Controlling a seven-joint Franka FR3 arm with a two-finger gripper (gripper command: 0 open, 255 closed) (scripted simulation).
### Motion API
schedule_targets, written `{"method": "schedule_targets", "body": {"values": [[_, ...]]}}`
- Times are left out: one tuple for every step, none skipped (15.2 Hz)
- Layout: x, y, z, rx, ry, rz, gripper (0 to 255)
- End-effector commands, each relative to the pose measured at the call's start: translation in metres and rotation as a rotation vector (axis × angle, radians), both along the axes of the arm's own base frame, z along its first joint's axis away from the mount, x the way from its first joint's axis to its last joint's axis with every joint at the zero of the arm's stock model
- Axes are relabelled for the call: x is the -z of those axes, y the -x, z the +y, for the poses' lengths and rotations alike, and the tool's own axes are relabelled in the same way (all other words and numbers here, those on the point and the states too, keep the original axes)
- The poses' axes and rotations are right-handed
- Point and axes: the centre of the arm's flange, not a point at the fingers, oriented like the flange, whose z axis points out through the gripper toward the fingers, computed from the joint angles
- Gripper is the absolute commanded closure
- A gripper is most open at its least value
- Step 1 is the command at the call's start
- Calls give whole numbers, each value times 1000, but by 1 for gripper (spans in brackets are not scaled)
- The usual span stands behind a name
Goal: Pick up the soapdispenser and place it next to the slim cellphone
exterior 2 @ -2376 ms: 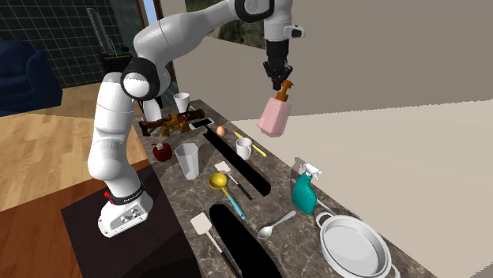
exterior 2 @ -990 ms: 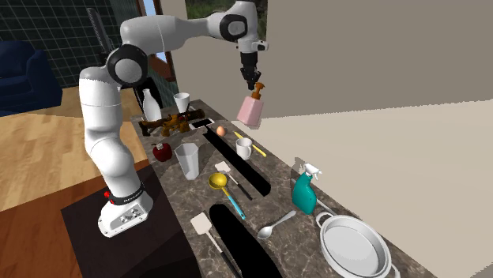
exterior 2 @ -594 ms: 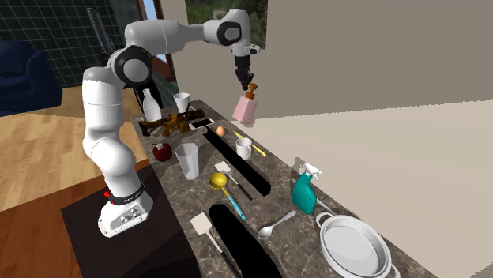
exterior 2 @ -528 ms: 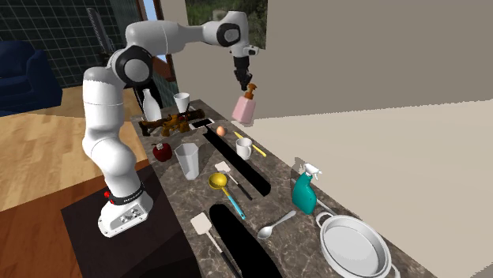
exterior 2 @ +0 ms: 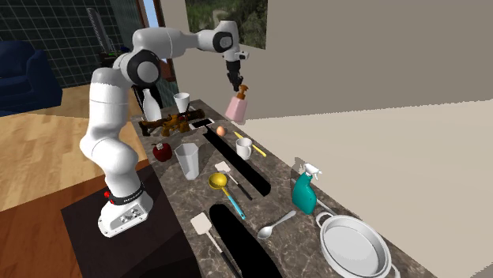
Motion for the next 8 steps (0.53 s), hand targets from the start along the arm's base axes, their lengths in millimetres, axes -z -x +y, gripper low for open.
{"method": "schedule_targets", "body": {"values": [[8, -10, 21, 1, 0, 0, 255], [13, -15, 32, 1, 0, 0, 255], [18, -19, 44, 1, 0, 0, 255], [22, -24, 55, 1, 0, 0, 255], [27, -28, 67, 1, 0, 0, 255], [32, -33, 78, 1, 0, 0, 255], [36, -38, 90, 1, 0, 0, 255], [41, -42, 101, 1, 0, 0, 255]]}}
